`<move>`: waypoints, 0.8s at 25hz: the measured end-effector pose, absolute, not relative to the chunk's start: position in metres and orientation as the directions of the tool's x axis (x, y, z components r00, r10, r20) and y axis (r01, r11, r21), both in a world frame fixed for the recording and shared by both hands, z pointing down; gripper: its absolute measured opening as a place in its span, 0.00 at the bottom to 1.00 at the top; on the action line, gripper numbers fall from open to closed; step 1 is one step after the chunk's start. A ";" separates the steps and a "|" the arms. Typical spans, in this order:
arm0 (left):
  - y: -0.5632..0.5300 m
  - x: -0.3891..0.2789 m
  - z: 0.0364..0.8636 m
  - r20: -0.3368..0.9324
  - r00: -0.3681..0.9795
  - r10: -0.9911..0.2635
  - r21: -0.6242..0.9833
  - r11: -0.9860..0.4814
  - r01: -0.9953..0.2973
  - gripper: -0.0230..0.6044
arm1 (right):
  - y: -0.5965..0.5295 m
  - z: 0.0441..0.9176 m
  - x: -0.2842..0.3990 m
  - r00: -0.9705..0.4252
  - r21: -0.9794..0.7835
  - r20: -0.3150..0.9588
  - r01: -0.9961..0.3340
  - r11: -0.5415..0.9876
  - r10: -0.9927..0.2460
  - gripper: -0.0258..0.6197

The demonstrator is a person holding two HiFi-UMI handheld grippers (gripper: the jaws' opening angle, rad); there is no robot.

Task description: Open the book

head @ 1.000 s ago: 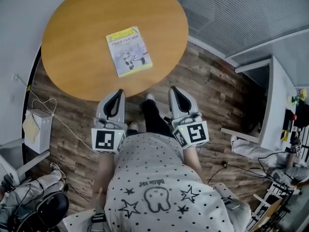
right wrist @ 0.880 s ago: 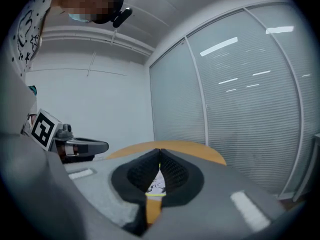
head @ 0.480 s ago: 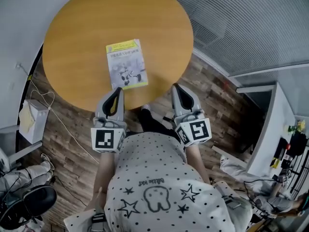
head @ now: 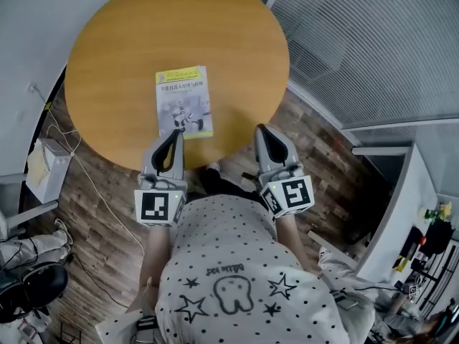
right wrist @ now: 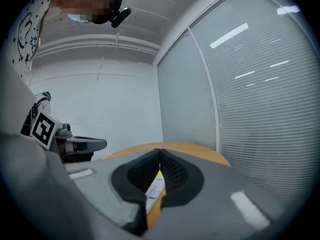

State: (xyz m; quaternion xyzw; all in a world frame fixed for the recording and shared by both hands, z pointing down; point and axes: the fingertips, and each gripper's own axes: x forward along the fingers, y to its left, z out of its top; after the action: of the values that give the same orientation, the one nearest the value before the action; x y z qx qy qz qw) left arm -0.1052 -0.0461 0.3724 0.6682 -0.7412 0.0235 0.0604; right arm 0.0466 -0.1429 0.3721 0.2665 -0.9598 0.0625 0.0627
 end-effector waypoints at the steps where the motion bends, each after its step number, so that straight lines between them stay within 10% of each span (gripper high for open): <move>1: -0.048 -0.105 0.372 0.119 -0.110 -0.987 0.043 0.116 -0.992 0.05 | -0.146 0.373 0.048 -0.853 -0.088 0.153 -0.515 0.853 -0.499 0.05; 20: -0.057 -0.112 0.365 0.111 -0.223 -0.968 0.013 0.226 -0.974 0.05 | -0.182 0.382 0.067 -0.854 -0.085 0.156 -0.512 0.855 -0.496 0.05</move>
State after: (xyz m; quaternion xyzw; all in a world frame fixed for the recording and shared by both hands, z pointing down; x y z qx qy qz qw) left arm -0.1124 -0.0572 0.3655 0.6214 -0.7815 0.0295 0.0475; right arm 0.0671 -0.1823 0.3824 0.2622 -0.9608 0.0621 0.0645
